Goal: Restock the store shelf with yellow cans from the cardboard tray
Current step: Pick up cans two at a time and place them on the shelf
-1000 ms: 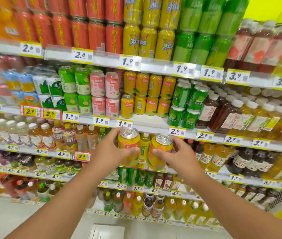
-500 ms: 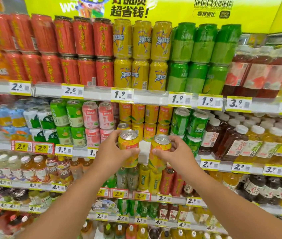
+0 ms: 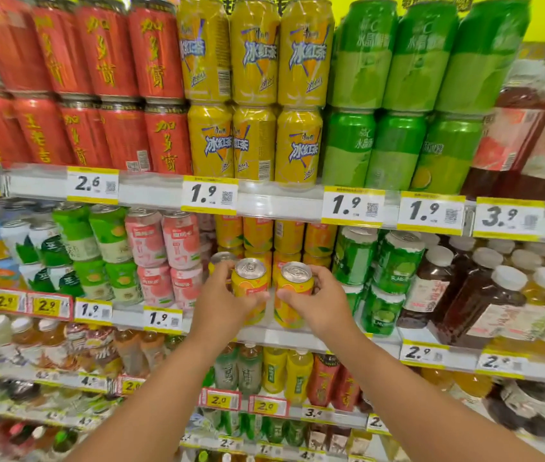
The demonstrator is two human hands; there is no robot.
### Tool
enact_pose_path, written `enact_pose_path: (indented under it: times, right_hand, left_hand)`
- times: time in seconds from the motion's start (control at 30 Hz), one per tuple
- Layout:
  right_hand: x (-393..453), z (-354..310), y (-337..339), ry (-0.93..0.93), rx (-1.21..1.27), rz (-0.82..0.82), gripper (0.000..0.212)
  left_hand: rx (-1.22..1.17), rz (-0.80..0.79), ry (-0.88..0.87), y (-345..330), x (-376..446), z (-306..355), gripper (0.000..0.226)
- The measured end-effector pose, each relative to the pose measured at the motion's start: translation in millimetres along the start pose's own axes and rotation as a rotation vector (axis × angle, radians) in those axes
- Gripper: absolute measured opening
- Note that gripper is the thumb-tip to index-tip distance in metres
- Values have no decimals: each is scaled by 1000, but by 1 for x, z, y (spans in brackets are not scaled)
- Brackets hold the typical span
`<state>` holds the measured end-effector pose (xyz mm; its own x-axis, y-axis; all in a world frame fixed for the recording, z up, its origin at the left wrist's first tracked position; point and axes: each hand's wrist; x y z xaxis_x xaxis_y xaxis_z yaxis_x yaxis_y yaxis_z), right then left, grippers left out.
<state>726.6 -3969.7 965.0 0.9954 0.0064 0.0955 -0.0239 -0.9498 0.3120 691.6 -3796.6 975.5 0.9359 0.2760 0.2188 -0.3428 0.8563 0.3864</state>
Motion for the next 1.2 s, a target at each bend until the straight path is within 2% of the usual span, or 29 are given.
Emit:
enact_pose_path:
  times: [0.17,0.3,0.43,0.57,1.03,1.2]
  right_hand:
    - [15,10,-11,-25,-5,5,49]
    - [23,18,-15,-26,-48,-18,60]
    - [29,19,-18,-41,-61,-4,58]
    - [34,23,-19,-50,-60,-8,65]
    - [39,36,-20,-43,-43,18,58]
    - [34,35,-20,-30,-79,6,62]
  left_hand:
    - [1,33,-11,-10,16,-15,56]
    - [26,41,-10,-16,27,-26,59]
    - [55,48,-9,-22,35,-32,55]
    - [57,52,-12,-29,36,-36,57]
    - [90,71,-46,-47,42,-55,47]
    - [61,105,-1,-52,38,-54,63]
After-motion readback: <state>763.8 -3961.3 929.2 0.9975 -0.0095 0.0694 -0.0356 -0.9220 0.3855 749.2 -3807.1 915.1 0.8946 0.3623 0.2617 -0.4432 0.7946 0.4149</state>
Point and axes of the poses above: each hand's wrist, its own x-axis towards the middle knuckle, its own y-axis out of the back of the hand, z = x × y, and after that the axes turned 2 degrees about -z, right-handed
